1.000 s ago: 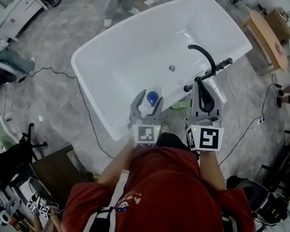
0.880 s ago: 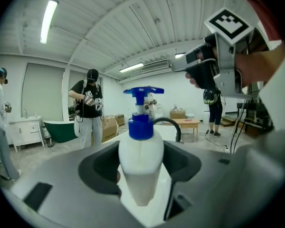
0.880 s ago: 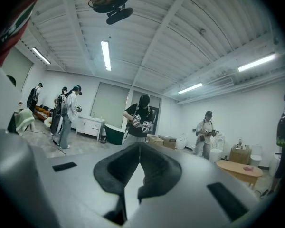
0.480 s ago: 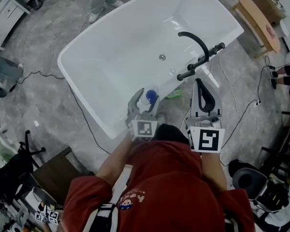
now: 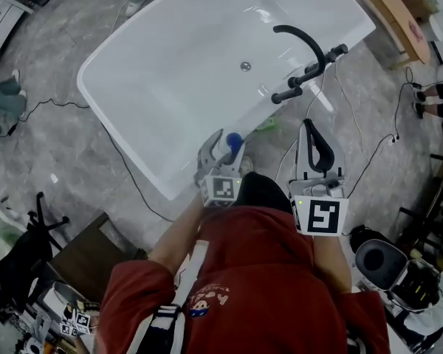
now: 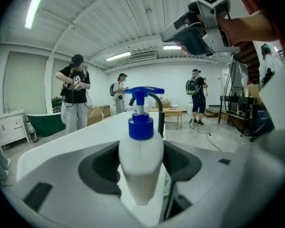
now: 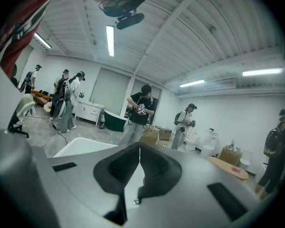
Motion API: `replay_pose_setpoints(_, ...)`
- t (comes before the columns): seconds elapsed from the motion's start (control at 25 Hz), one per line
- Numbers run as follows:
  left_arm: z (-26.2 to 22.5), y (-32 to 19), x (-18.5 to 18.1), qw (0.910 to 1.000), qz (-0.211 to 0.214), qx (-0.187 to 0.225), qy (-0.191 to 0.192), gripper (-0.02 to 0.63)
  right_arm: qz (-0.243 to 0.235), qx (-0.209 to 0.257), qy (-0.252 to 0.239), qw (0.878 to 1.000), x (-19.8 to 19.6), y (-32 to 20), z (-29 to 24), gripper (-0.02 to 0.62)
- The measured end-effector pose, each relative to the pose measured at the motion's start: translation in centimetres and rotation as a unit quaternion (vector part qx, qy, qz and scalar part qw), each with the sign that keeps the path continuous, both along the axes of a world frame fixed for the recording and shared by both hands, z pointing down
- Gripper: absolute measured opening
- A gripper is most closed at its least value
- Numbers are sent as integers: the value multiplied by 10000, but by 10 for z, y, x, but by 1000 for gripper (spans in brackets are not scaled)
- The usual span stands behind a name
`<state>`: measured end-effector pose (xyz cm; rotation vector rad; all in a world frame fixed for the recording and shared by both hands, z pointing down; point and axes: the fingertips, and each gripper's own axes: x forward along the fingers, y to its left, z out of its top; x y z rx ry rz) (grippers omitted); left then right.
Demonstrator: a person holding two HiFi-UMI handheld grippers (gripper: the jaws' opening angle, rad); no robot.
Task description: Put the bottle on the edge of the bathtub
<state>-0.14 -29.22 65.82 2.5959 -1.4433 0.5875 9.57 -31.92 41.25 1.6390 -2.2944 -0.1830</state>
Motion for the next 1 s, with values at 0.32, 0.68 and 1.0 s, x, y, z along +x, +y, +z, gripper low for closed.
replay_pose_setpoints(0.32, 27, 3, 4, 9999, 78, -58, 89, 272, -44, -137, 45, 9999, -5, 5, 11, 12)
replay_pose_setpoints(0.68, 56, 10, 2, 9996, 188, -183, 56, 272, -68, -256, 92, 9996, -9, 8, 19, 12)
replay_pose_setpoints(1.0, 81, 22, -4, 9995, 132, -271, -45, 272, -101, -319, 129, 9994, -10, 10, 23, 12)
